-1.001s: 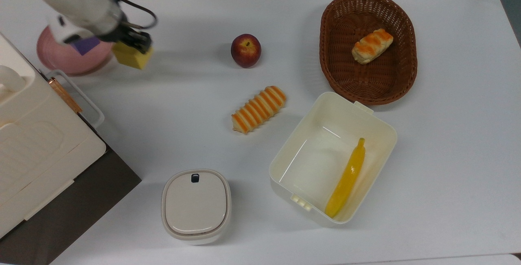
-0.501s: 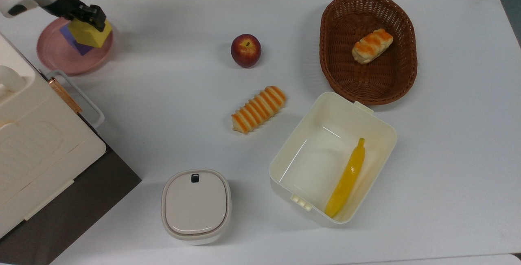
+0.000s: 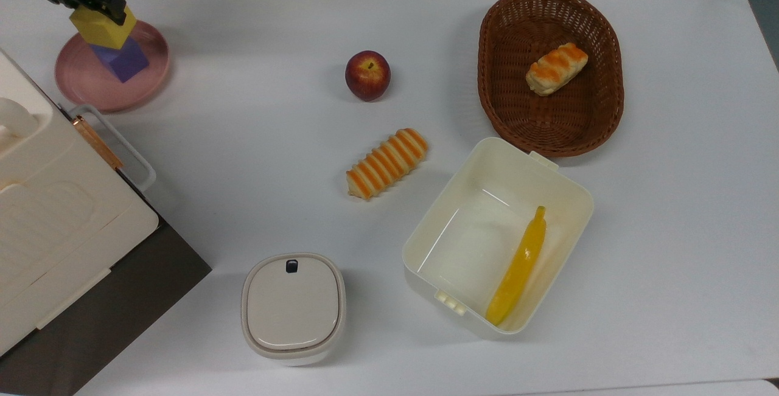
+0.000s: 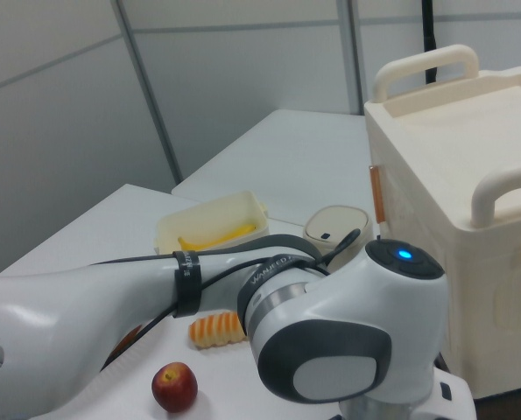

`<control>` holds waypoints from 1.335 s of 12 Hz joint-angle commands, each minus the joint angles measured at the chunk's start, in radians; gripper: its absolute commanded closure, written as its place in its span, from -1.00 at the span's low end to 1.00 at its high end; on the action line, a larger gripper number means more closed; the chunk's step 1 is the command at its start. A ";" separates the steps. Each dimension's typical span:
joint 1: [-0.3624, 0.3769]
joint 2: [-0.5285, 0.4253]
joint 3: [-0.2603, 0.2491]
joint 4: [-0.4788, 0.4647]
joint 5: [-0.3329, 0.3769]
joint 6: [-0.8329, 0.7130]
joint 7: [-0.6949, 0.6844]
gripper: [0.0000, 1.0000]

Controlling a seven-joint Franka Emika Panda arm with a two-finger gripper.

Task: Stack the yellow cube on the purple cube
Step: 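Lower the yellow cube onto the purple cube and open the gripper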

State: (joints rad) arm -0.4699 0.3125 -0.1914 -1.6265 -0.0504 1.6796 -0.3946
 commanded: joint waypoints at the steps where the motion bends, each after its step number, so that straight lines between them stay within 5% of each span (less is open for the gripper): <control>1: -0.004 -0.018 -0.011 -0.019 -0.012 0.002 -0.021 0.28; 6: -0.021 0.013 -0.011 -0.018 -0.014 0.055 -0.021 0.08; 9: -0.030 0.023 -0.011 -0.016 -0.011 0.075 -0.012 -0.63; 12: -0.030 0.023 -0.011 -0.016 -0.011 0.075 -0.007 -0.99; 16: -0.030 -0.004 -0.011 -0.007 -0.011 0.060 -0.004 -1.00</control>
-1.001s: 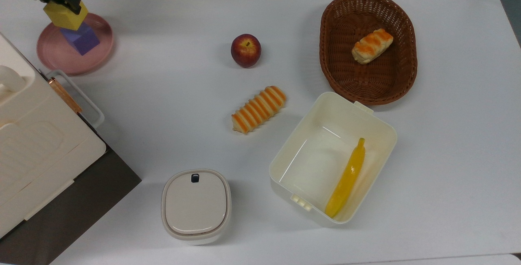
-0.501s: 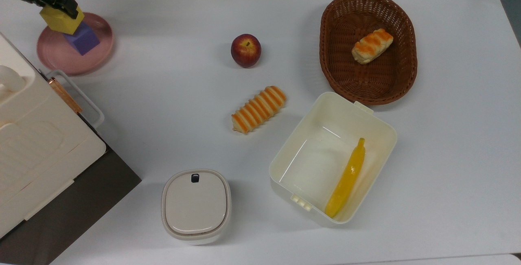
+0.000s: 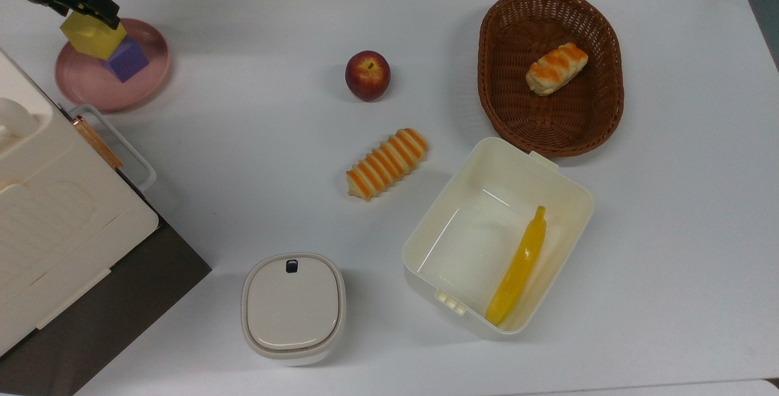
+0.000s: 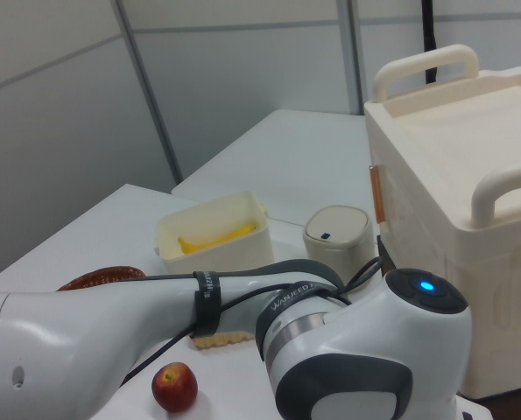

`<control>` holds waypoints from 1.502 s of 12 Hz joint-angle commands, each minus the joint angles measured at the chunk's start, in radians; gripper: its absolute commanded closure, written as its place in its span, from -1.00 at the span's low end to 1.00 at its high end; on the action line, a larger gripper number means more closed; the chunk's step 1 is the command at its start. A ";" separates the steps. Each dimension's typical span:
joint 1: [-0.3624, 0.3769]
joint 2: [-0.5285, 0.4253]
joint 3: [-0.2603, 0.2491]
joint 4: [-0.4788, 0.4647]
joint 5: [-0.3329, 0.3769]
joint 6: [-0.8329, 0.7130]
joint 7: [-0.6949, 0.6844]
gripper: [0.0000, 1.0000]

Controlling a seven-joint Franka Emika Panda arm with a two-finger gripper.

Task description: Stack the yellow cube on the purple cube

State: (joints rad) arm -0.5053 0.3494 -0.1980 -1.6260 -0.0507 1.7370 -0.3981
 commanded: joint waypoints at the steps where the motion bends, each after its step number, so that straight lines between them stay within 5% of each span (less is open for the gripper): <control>1: 0.005 -0.056 -0.004 0.001 -0.011 -0.005 0.001 -1.00; 7: 0.025 -0.105 0.018 0.067 -0.006 -0.122 0.054 -1.00; 18: 0.479 -0.173 0.026 0.170 -0.008 -0.123 0.393 -1.00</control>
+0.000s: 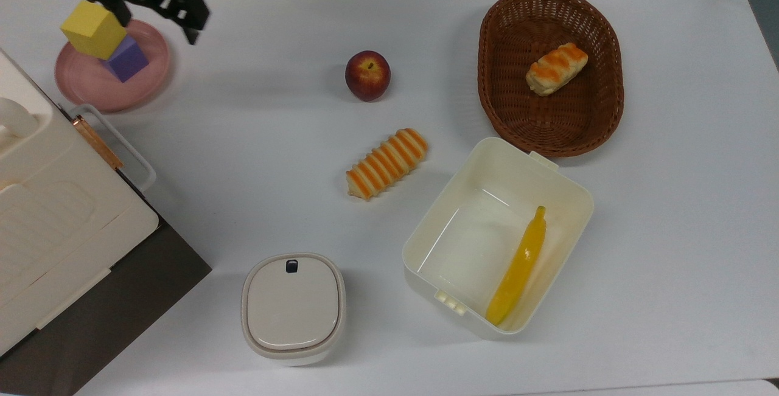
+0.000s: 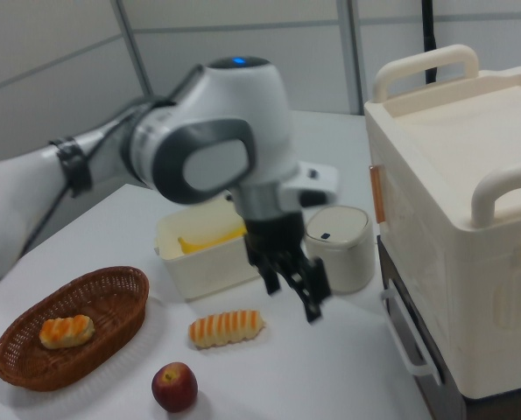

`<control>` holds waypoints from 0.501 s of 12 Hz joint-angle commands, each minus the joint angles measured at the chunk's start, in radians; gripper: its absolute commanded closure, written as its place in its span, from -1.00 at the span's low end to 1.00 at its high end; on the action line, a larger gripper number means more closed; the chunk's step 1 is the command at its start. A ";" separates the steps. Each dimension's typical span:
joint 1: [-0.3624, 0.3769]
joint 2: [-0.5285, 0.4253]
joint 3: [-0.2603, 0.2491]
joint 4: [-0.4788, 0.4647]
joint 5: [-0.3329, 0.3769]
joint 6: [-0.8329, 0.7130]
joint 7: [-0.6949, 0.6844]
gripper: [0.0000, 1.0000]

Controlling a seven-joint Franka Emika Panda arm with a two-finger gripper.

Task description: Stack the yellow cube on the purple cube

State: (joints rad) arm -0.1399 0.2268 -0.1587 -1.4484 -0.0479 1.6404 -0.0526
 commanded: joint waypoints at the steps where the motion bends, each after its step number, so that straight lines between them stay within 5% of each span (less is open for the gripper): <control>1: 0.150 -0.052 -0.016 -0.007 -0.001 -0.027 0.057 -1.00; 6: 0.250 -0.109 -0.012 -0.007 0.013 -0.028 0.146 -1.00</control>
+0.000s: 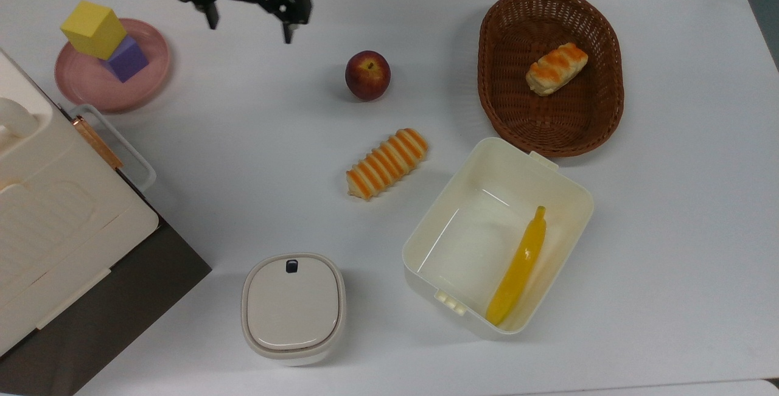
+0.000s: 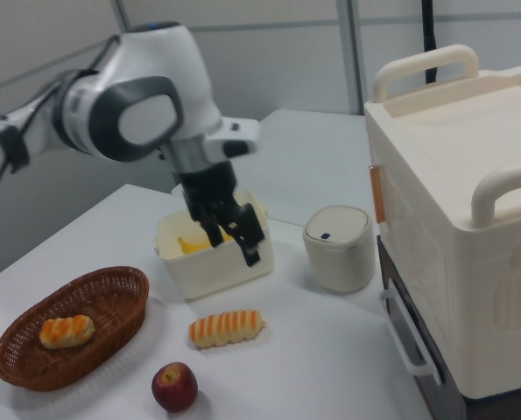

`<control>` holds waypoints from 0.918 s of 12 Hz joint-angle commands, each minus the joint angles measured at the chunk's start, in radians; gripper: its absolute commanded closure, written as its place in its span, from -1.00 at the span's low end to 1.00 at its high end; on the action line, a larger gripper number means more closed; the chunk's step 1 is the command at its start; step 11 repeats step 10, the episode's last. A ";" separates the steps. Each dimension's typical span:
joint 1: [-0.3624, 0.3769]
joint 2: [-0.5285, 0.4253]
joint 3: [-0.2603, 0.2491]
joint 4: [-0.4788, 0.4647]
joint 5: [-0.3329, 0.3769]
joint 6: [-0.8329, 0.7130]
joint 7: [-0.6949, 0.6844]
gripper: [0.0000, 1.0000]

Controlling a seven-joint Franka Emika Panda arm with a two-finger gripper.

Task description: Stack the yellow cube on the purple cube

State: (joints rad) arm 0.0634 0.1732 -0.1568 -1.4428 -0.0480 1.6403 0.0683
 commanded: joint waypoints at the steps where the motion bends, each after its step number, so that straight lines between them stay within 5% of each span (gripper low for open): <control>1: 0.053 -0.070 -0.013 -0.013 0.029 -0.031 0.025 -1.00; 11: 0.065 -0.127 -0.007 -0.018 0.068 -0.092 -0.021 -1.00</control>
